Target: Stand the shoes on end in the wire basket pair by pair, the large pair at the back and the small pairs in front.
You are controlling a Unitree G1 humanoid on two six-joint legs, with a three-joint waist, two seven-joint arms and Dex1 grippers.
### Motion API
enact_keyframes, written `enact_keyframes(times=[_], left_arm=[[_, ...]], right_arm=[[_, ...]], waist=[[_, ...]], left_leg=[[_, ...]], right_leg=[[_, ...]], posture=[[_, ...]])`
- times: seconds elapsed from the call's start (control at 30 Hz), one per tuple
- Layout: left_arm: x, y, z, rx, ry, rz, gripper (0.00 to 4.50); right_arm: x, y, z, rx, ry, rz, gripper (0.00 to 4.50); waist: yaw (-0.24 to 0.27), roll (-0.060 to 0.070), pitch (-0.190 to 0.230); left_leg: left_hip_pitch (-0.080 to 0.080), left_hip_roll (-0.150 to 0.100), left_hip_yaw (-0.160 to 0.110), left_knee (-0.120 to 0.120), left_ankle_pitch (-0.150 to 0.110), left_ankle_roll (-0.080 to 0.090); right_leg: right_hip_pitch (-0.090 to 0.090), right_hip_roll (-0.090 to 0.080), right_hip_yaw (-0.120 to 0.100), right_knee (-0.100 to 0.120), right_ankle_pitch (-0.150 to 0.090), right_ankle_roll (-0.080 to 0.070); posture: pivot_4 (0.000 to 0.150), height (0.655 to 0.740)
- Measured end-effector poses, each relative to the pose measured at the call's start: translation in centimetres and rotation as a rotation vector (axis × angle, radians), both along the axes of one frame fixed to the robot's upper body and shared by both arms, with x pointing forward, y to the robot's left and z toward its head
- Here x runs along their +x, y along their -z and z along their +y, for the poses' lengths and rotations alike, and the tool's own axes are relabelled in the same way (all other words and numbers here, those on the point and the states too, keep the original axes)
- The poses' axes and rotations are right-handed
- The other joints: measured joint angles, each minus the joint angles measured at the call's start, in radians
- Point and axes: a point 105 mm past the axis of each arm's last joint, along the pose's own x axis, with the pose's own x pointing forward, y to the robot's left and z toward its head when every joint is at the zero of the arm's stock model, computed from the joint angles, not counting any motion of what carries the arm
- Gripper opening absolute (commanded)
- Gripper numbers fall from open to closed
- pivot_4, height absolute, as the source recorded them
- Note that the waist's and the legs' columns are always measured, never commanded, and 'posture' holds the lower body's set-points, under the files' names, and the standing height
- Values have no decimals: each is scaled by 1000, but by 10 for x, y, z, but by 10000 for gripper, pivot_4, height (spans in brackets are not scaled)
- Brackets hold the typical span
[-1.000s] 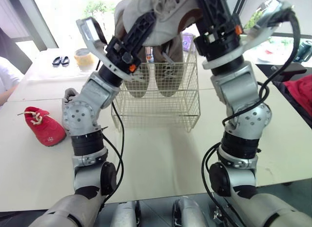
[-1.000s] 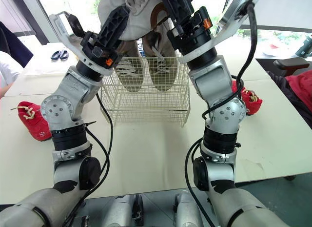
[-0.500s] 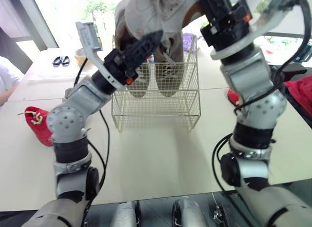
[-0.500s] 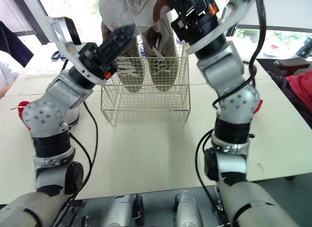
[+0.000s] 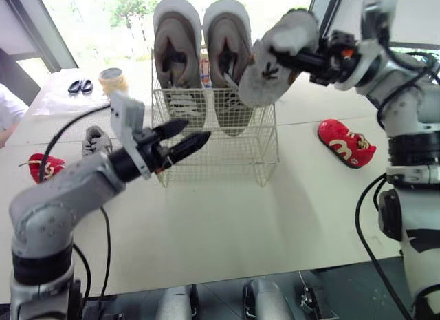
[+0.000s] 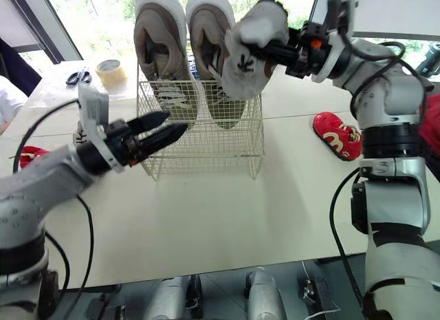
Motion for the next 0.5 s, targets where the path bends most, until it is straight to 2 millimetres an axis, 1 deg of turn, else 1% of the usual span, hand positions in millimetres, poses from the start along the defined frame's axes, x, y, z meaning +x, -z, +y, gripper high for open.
enact_keyframes(times=[0.03,0.1,0.2,0.3,0.4,0.5], left_arm=[[-3,7,2,7,-15,18,36972],[-6,14,3,19,-24,37,36972],[-7,12,4,34,-21,27,36972],[-5,8,4,43,-17,11,36972],[-6,3,2,29,2,3,36972],[-7,2,2,26,7,3,37615]], right_arm=[[5,4,1,-14,-3,7,15931],[8,8,4,-31,-22,11,15931],[13,18,9,-81,-44,8,15931],[15,34,13,-119,-87,67,15931],[16,43,13,-148,-108,96,15931],[19,51,11,-167,-104,120,26173]], waist=[[1,0,0],[4,0,0],[6,-1,0],[3,-1,0],[1,-1,0],[1,-1,0]], left_leg=[[0,0,0,0,0,0],[0,0,1,0,0,0],[0,0,0,0,0,0],[0,0,1,0,0,0],[-1,0,1,0,0,0],[0,0,1,0,0,0]], right_leg=[[0,0,0,0,0,0],[0,0,0,0,0,0],[0,0,0,0,0,0],[-1,0,0,0,0,-1],[-1,0,0,0,0,-1],[-1,0,0,0,0,-1]], posture=[[1500,6797],[1500,6797],[1500,6797],[1500,6797],[1500,6797],[1500,6797]])
